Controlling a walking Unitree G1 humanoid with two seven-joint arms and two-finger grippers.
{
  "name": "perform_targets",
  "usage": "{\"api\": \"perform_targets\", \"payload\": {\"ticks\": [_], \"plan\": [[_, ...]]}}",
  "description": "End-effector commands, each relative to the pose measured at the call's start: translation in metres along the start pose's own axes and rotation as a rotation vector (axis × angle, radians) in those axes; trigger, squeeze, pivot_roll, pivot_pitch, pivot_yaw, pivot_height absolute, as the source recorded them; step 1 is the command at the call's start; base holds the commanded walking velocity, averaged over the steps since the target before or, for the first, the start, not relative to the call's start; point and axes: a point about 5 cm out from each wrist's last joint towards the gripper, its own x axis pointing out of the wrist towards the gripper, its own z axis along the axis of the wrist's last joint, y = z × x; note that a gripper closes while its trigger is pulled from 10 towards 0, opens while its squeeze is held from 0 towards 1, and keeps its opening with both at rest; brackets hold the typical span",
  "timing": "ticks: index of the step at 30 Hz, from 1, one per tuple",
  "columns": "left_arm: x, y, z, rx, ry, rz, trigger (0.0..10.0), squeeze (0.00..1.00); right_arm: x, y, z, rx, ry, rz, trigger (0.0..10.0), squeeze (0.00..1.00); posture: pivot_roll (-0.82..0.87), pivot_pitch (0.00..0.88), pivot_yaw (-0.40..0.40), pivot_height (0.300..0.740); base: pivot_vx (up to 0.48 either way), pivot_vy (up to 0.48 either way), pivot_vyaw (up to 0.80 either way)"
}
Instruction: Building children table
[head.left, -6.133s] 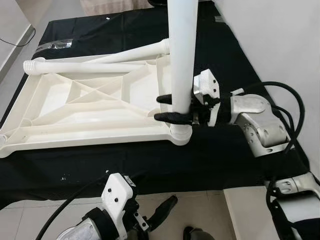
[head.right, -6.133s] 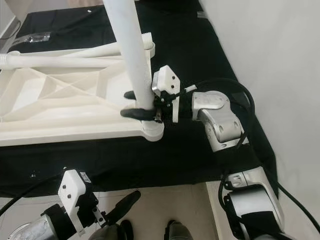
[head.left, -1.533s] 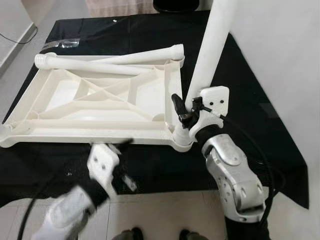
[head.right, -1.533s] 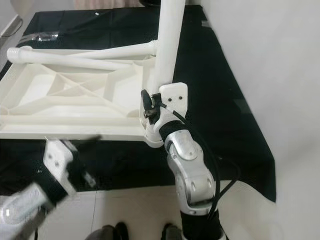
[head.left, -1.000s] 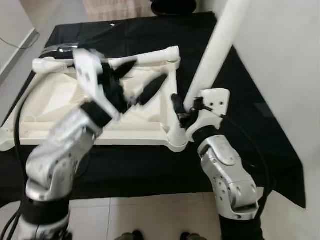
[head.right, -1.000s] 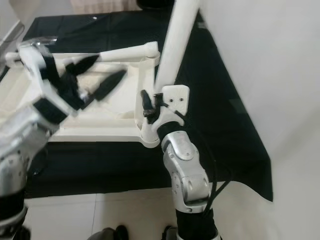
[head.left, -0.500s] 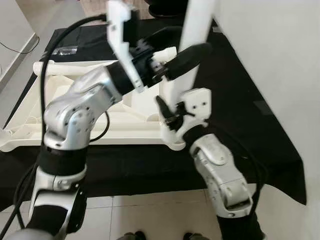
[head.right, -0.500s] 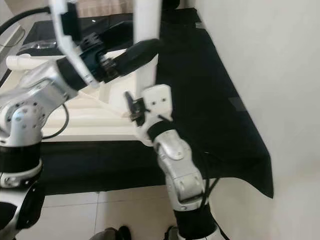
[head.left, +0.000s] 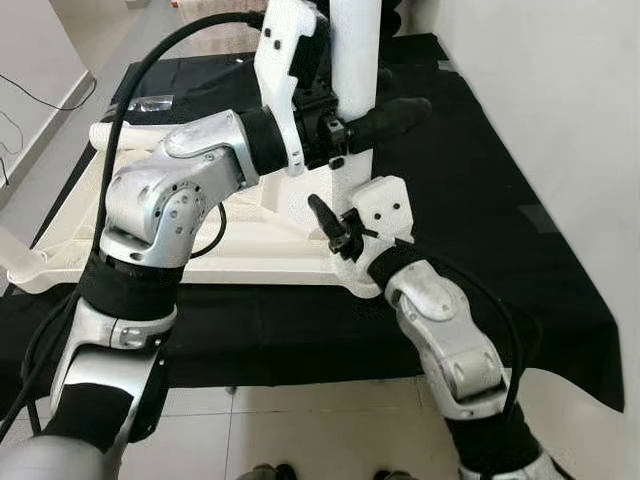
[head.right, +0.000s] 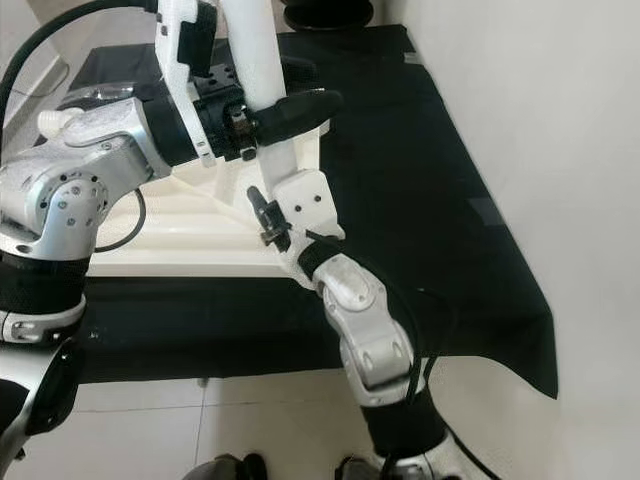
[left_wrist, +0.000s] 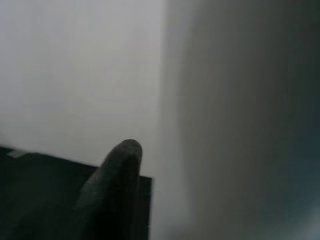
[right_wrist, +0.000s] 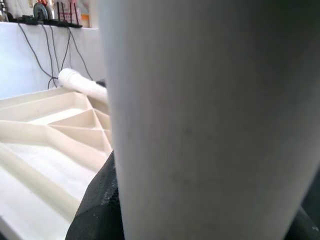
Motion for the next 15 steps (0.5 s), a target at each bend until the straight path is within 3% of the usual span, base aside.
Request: {"api": "perform_targets", "payload": {"ticks": [1,10,12,13,15], "plan": [[0.002,0.006,0.004,0.033,0.027,0.042,0.0,0.00,0.003,0.016,0.005,-0.072,-0.044,0.117,10.0,0.00,-0.02,0.121,0.054,0.740,0.000,0.000,0.00],[0.006,0.008,0.013,0.076,0.007,0.047,0.0,0.00,0.018,-0.007,0.009,-0.099,-0.035,0.078,10.0,0.00,-0.02,0.100,0.053,0.740,0.000,0.000,0.00],[0.006,0.006,0.015,0.064,-0.015,0.020,0.0,0.00,0.020,-0.007,0.010,-0.054,-0.029,0.148,10.0,0.83,-0.02,0.093,0.052,0.740,0.000,0.000,0.00],[0.007,0.004,0.015,0.056,-0.026,-0.004,0.0,0.00,0.021,-0.006,0.012,-0.015,-0.033,0.199,10.0,1.00,-0.02,0.087,0.050,0.740,0.000,0.000,0.00],[0.007,0.003,0.016,0.051,-0.034,-0.020,0.0,0.00,0.022,-0.006,0.013,0.012,-0.037,0.232,10.0,1.00,-0.02,0.086,0.049,0.740,0.000,0.000,0.00]]}}
